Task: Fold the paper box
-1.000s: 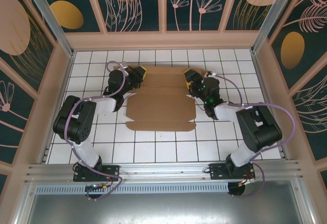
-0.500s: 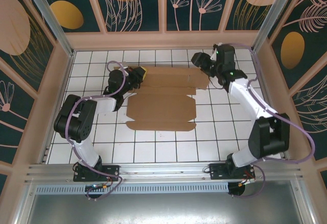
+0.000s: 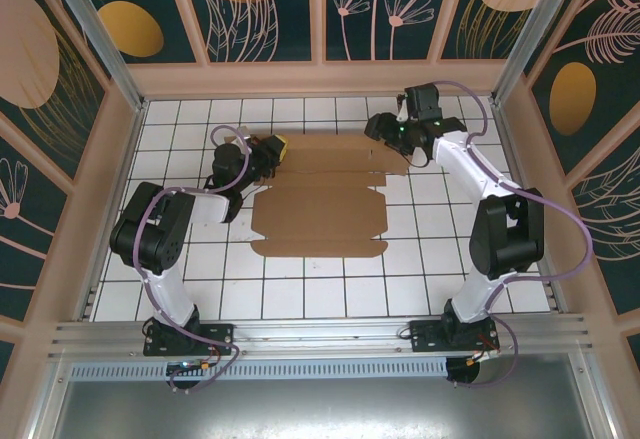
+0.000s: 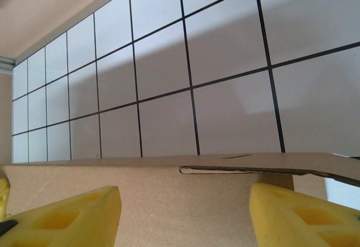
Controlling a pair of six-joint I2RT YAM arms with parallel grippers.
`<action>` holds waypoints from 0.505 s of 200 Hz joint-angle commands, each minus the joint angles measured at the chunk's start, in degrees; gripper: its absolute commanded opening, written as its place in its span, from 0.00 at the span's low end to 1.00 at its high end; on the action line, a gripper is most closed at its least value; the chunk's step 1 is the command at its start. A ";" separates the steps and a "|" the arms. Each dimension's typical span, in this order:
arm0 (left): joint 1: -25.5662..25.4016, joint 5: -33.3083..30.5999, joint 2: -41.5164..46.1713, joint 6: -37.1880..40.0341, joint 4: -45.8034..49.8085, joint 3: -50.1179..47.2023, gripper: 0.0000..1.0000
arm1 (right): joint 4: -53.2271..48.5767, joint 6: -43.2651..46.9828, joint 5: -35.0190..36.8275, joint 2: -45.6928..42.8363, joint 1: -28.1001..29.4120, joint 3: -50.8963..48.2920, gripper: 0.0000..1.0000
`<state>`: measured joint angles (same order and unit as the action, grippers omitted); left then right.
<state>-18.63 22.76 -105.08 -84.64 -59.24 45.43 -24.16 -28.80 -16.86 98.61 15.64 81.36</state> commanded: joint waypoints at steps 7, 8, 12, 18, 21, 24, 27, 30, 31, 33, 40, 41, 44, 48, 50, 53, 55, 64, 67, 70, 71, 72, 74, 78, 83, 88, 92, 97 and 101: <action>0.18 0.83 -0.87 1.28 0.58 -1.36 0.05 | 0.75 -0.43 -2.58 -1.50 0.55 -3.17 0.64; 0.18 0.81 -0.90 1.30 0.56 -1.38 0.05 | 0.85 -0.54 -2.70 -1.54 0.54 -3.20 0.64; 0.13 0.87 -0.88 1.24 0.47 -1.40 0.05 | 1.30 -0.91 -3.26 -1.46 0.59 -3.44 0.64; 0.17 0.86 -0.99 1.16 0.36 -1.40 0.05 | 1.97 -1.35 -4.11 -1.31 0.60 -3.67 0.64; 0.18 0.88 -0.94 1.16 0.31 -1.44 0.05 | 2.26 -1.54 -4.55 -1.19 0.62 -3.79 0.64; 0.18 0.88 -0.98 1.11 0.27 -1.42 0.05 | 2.54 -1.79 -4.83 -1.20 0.73 -3.88 0.65; 0.13 0.88 -1.01 1.06 0.20 -1.48 0.05 | 2.88 -2.10 -5.17 -1.16 0.77 -3.99 0.65; 0.17 0.88 -1.05 1.06 0.21 -1.41 0.05 | 3.28 -2.40 -5.48 -1.19 0.73 -4.20 0.65; 0.13 0.88 -1.03 1.06 0.19 -1.45 0.05 | 3.39 -2.49 -5.56 -1.21 0.76 -4.24 0.65; 0.16 0.88 -1.03 1.08 0.18 -1.41 0.05 | 3.59 -2.67 -5.84 -1.16 0.77 -4.36 0.65; 0.18 0.96 -1.04 0.97 0.20 -1.45 0.05 | 4.58 -3.43 -6.94 -1.16 0.83 -4.84 0.65; 0.13 0.97 -1.02 0.97 0.15 -1.47 0.05 | 4.71 -3.49 -7.12 -1.19 0.81 -4.91 0.65; 0.17 0.96 -1.04 0.97 0.10 -1.44 0.05 | 5.14 -3.87 -7.71 -1.22 0.88 -5.20 0.65; 0.15 0.92 -1.05 0.97 0.02 -1.42 0.05 | 5.80 -4.31 -8.61 -1.20 0.81 -5.52 0.65; 0.15 0.96 -1.06 0.97 0.01 -1.45 0.05 | 6.12 -4.51 -8.97 -1.20 0.80 -5.60 0.65; 0.15 0.94 -0.97 0.97 0.01 -1.46 0.05 | 6.67 -4.81 -9.58 -1.18 0.82 -5.85 0.65; 0.13 0.94 -0.98 0.97 0.01 -1.43 0.05 | 7.09 -5.05 -9.94 -1.19 0.80 -6.02 0.65; 0.15 0.95 -0.93 0.97 0.02 -1.48 0.05 | 9.02 -6.19 -11.59 -1.22 0.80 -7.00 0.65; 0.15 1.03 -0.94 0.97 0.09 -1.48 0.05 | 9.61 -6.53 -12.11 -1.19 0.73 -7.34 0.65; 0.13 1.05 -0.99 0.98 0.12 -1.47 0.05 | 10.27 -6.86 -12.59 -1.17 0.72 -7.50 0.65; 0.15 1.05 -1.00 0.93 0.10 -1.48 0.05 | 10.45 -6.96 -12.76 -1.20 0.76 -7.60 0.65; 0.16 1.05 -0.96 0.91 0.10 -1.44 0.05 | 10.63 -7.01 -12.93 -1.17 0.78 -7.70 0.65; 0.17 1.05 -0.95 0.93 0.14 -1.45 0.05 | 10.98 -7.23 -13.24 -1.10 0.73 -7.82 0.65; 0.18 1.14 -1.06 0.97 0.12 -1.40 0.05 | 11.73 -7.63 -13.84 -1.01 0.69 -8.10 0.65; 0.17 1.14 -1.01 0.97 0.09 -1.40 0.05 | 12.55 -8.09 -14.40 -0.97 0.64 -8.49 0.64; 0.18 1.21 -1.25 0.96 0.14 -1.40 0.05 | 13.48 -8.76 -14.97 -0.93 0.58 -8.79 0.64; 0.11 1.23 -1.19 0.90 0.10 -1.40 0.05 | 14.39 -9.21 -15.38 -1.02 0.50 -9.20 0.64; 0.17 1.30 -1.18 0.88 0.12 -1.40 0.05 | 15.76 -9.99 -16.06 -0.96 0.41 -9.92 0.63; 0.18 1.36 -1.18 0.88 0.09 -1.42 0.05 | 16.94 -10.68 -16.68 -1.04 0.34 -10.47 0.62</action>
<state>-18.63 23.59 -105.08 -84.75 -60.03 44.99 -13.78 -34.94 -26.70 98.41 15.73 73.45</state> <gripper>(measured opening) 0.065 0.635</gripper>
